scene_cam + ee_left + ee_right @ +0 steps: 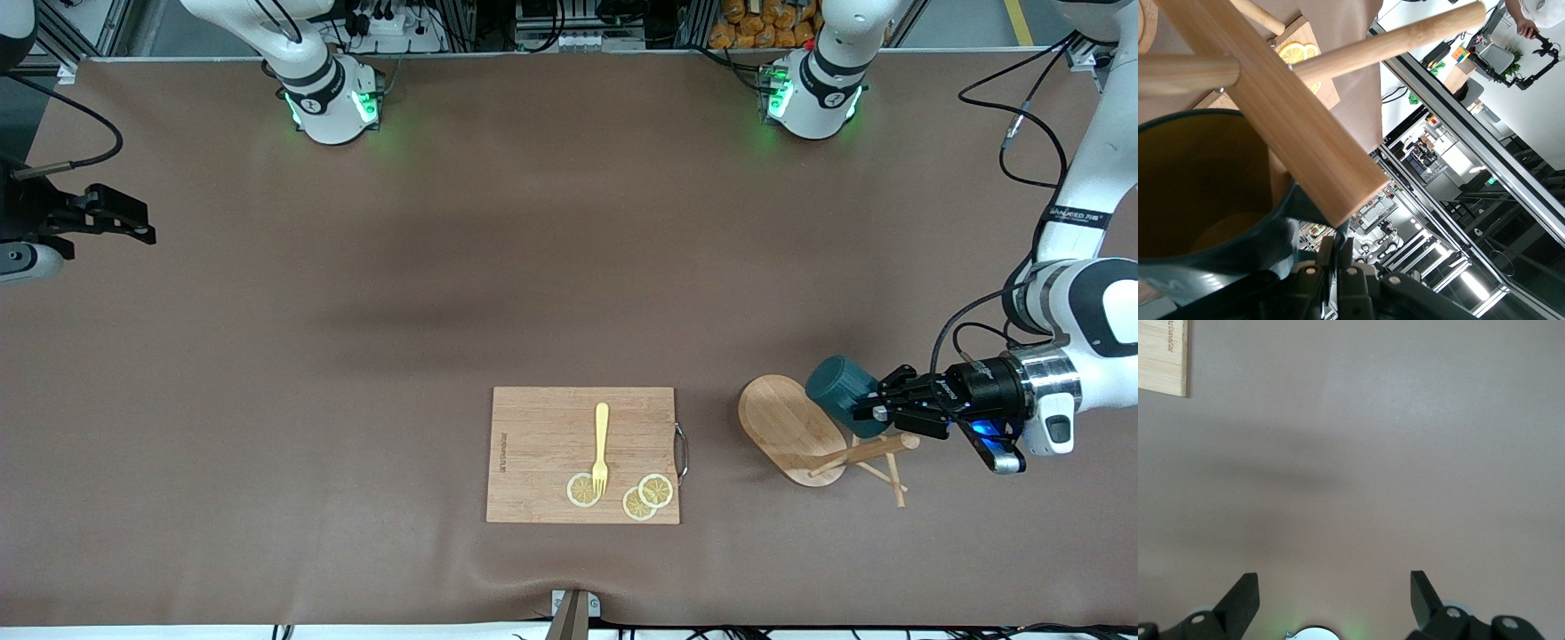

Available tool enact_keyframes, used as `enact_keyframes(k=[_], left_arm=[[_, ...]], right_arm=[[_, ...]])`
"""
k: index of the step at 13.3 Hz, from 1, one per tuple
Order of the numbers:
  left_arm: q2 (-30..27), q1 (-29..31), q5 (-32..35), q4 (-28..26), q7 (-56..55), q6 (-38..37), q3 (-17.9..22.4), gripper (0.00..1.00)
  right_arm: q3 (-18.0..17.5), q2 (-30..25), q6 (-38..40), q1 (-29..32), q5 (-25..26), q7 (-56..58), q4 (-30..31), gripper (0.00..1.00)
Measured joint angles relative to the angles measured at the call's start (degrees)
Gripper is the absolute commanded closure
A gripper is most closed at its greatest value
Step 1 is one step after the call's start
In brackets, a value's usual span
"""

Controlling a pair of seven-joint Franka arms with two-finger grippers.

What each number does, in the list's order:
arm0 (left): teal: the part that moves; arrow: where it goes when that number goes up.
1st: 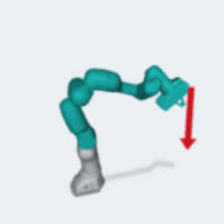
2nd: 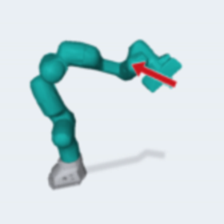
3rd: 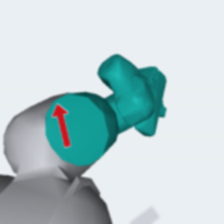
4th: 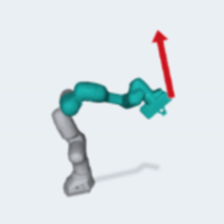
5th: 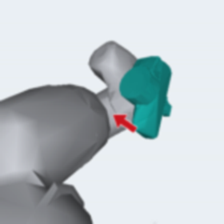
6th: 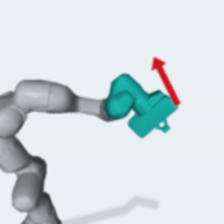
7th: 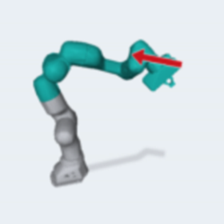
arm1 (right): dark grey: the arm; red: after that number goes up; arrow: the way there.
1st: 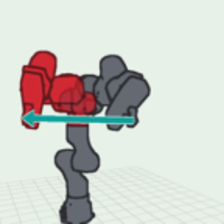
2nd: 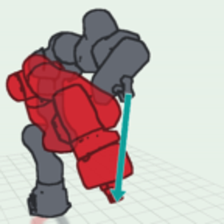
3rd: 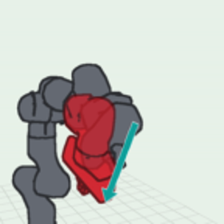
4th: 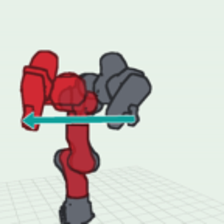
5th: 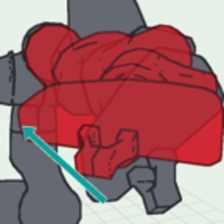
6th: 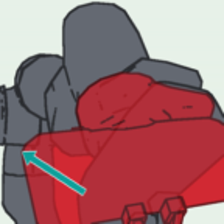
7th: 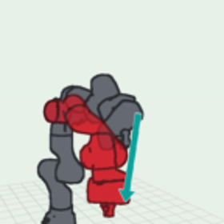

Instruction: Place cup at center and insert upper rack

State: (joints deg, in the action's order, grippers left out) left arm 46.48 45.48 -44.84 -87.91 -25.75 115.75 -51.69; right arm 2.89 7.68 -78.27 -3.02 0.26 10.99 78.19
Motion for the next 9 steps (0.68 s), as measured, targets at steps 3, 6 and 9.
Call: enact_keyframes(k=[3, 6, 9], left_arm=[[0.6, -0.15, -0.9, 0.26, 0.0, 0.0, 0.03, 1.0], [1.43, -0.43, -1.19, 0.67, 0.08, 0.0, 0.05, 1.0], [1.91, -0.8, -1.19, 1.16, 0.11, 0.0, 0.05, 1.0]], right_arm=[[0.0, 0.0, 0.0, 0.0, 0.0, 0.0, -0.02, 0.0], [0.0, 0.0, 0.0, 0.0, 0.0, 0.0, -0.03, 0.0], [0.0, 0.0, 0.0, 0.0, 0.0, 0.0, -0.04, 0.0]])
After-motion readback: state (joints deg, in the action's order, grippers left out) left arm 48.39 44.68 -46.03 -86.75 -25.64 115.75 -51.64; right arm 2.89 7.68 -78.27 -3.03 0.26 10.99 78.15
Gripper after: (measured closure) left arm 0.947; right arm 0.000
